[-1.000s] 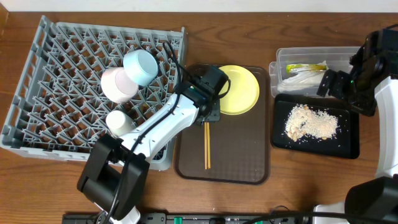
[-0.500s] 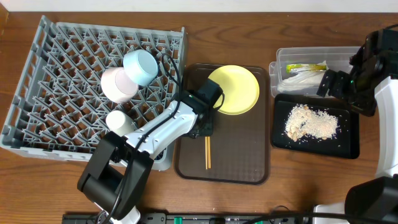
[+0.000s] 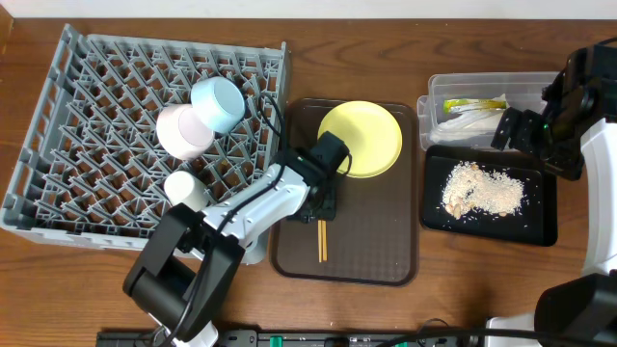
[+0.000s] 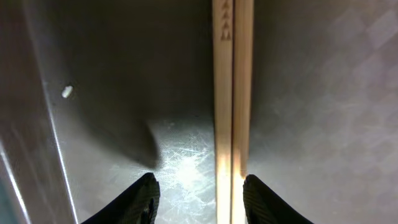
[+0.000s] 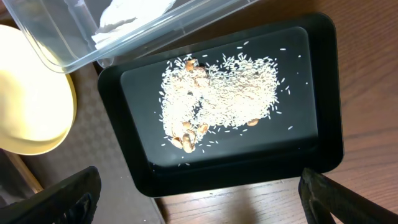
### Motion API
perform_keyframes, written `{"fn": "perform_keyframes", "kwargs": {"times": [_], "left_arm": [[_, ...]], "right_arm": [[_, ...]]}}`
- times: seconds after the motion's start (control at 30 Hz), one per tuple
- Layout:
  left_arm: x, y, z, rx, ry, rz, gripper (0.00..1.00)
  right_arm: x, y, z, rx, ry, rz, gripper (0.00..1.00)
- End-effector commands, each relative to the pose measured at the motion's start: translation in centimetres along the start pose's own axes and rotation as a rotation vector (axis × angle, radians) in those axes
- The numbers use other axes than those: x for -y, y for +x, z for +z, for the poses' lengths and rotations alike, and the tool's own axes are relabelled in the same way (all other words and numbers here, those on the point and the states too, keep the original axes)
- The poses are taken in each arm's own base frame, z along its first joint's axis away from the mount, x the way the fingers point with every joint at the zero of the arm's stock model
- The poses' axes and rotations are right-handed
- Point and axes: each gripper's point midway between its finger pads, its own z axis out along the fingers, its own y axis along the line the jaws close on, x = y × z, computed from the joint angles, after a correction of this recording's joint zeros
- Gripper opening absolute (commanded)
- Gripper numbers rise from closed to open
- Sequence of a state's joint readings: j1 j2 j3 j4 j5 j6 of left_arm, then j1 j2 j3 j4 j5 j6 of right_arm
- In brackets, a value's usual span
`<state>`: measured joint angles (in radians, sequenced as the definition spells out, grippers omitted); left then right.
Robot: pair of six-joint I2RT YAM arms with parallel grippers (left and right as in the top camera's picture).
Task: Sort waste into correct bins and load items into the dishwasher
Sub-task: 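Pinch one chopstick with the left gripper and lift it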
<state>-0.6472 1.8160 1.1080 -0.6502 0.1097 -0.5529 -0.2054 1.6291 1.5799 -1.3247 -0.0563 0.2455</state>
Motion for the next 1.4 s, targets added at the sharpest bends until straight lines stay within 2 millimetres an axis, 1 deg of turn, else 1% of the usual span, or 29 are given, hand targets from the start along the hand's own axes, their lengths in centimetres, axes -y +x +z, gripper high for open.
{"fn": "perform_keyframes", "kwargs": {"times": [0.0,0.17,0.4,0.5,0.63,0.73,0.77,0.87,0.97,1.13,1.37], "left_arm": [[-0.5,0.8,1.2,-0.037,-0.019,-0.008,0.48],[-1.0,1.4,2.2,-0.066,-0.04,-0.011,0.48],[-1.0,1.4,2.3,-0.066,-0.041,-0.015,0.47],[-1.6,1.3,2.3,-0.056,-0.075,-0.067,0.47],[-1.5,1.1,2.3,-0.05,-0.072,-0.069,0.47],[-1.4,0.8,1.9,-0.038,-0.063,-0.06,0.48],[-1.2,0.6,1.6,-0.028,-0.056,-0.047,0.51],[-0.6,-0.3,0.3,0.012,-0.032,-0.009,0.52],[-0.8,-1.0,-0.6,0.055,-0.046,-0.003,0.52],[-1.5,-1.1,-0.5,0.067,-0.081,-0.012,0.52],[-1.8,-1.2,-0.5,0.075,-0.097,-0.031,0.52]], "right_arm": [[-0.3,0.0,-0.8,0.021,-0.011,0.003,0.99],[-0.3,0.0,-0.8,0.02,-0.011,0.003,0.99],[-0.3,0.0,-0.8,0.019,-0.011,0.003,0.99],[-0.3,0.0,-0.8,0.019,-0.01,0.003,0.99],[-0.3,0.0,-0.8,0.019,-0.01,0.003,0.99],[-0.3,0.0,-0.8,0.019,-0.01,0.003,0.99],[-0.3,0.0,-0.8,0.019,-0.011,0.003,0.99],[-0.3,0.0,-0.8,0.019,-0.011,0.003,0.99],[-0.3,0.0,-0.8,0.019,-0.01,0.003,0.99],[-0.3,0.0,-0.8,0.02,-0.011,0.003,0.99],[-0.3,0.0,-0.8,0.019,-0.011,0.003,0.99]]}}
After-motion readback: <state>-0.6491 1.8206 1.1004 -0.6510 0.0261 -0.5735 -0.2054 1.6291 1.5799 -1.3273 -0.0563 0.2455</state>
